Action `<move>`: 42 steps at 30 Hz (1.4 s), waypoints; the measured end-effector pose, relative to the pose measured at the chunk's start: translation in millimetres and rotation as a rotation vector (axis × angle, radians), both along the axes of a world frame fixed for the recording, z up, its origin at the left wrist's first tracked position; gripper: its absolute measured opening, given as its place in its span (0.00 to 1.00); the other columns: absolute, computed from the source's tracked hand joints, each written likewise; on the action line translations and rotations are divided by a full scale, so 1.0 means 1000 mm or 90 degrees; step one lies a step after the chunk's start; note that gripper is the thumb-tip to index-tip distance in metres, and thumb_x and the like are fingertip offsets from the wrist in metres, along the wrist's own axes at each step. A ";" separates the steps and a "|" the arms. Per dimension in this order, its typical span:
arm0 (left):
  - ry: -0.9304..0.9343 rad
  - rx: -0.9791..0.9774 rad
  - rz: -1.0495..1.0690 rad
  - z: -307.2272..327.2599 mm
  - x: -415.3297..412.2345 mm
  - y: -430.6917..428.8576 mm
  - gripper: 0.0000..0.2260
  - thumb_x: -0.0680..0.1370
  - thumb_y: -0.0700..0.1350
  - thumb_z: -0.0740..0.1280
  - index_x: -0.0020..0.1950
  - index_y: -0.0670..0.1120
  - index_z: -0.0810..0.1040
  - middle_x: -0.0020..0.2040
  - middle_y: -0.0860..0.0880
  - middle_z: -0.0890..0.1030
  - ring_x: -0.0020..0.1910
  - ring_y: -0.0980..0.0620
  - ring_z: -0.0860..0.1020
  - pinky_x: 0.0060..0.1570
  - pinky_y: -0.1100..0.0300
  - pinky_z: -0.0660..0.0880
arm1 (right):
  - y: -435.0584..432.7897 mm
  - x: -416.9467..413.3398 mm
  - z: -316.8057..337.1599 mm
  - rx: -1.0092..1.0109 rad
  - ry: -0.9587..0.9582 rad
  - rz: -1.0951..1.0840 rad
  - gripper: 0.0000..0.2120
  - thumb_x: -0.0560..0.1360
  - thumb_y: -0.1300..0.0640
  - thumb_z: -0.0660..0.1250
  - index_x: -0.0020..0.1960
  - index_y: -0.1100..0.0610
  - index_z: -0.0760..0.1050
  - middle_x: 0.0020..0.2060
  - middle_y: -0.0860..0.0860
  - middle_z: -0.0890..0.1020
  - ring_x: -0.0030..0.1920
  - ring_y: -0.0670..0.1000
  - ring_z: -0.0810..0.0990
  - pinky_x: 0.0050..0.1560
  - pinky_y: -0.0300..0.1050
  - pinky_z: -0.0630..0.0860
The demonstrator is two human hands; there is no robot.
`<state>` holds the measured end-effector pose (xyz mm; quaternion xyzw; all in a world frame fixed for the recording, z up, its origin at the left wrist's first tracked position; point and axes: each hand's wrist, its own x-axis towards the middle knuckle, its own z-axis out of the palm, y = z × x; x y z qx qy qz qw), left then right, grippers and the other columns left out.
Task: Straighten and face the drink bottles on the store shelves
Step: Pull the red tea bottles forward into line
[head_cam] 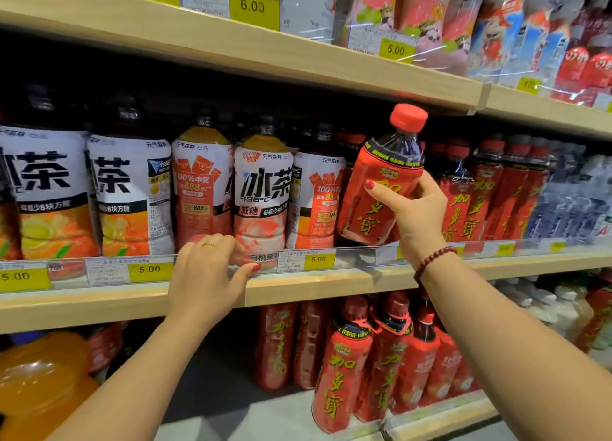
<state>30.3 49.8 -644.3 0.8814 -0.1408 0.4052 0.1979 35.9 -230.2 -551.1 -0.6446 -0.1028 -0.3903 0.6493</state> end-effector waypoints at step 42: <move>0.033 -0.052 -0.031 0.006 -0.007 -0.002 0.12 0.65 0.44 0.79 0.38 0.48 0.77 0.33 0.55 0.74 0.33 0.51 0.72 0.39 0.54 0.65 | -0.008 0.017 -0.016 -0.060 0.036 0.074 0.19 0.73 0.57 0.72 0.63 0.55 0.76 0.54 0.53 0.83 0.57 0.51 0.81 0.59 0.49 0.78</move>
